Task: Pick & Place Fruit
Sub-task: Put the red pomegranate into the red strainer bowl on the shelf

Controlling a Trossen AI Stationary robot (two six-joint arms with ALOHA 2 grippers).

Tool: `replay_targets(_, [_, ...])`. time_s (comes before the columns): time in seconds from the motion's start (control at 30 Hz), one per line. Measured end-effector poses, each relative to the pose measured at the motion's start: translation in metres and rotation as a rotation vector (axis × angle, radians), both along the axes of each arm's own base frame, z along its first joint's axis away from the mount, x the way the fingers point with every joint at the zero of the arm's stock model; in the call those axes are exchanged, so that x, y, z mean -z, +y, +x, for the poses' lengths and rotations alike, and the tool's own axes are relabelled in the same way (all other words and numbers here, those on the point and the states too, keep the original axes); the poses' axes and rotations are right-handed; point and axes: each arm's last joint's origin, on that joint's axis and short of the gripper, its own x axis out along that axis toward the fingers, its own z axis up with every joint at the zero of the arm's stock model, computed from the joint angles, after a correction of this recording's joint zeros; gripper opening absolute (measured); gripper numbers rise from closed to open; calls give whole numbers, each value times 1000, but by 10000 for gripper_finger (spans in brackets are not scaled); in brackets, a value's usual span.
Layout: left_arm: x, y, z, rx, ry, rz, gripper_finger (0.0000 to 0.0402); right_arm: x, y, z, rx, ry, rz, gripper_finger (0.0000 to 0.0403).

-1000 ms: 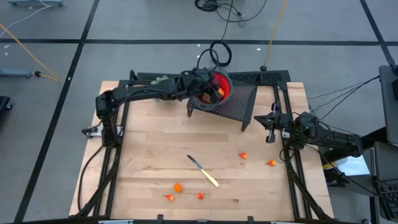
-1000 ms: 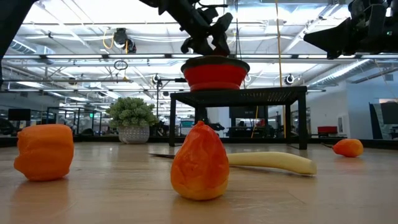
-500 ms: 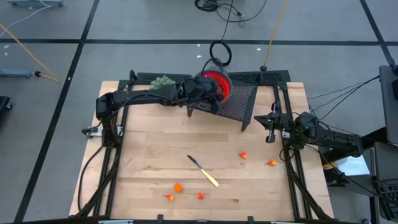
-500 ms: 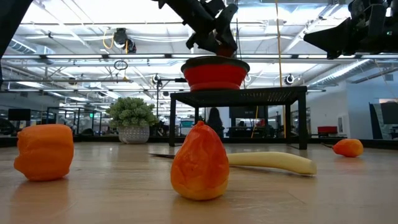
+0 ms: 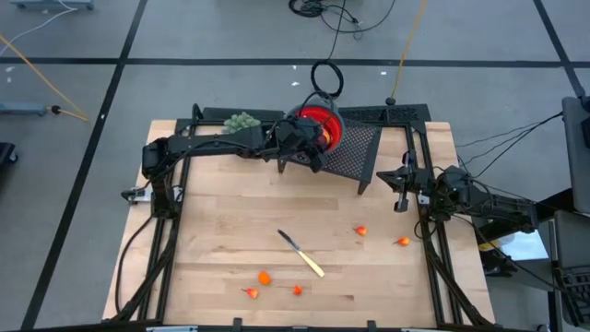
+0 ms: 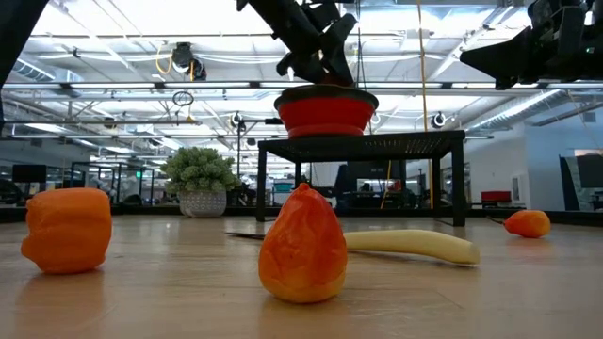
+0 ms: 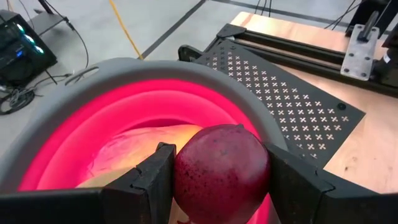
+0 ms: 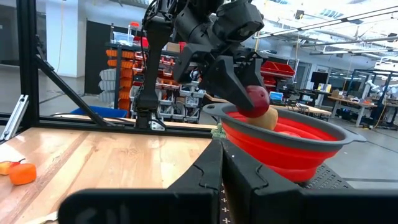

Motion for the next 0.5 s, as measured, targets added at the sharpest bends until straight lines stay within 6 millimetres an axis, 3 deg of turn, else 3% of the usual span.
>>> replay_targets(0.5, [0,0,0,14,10,13,212,0,0,0,0,0,0,0])
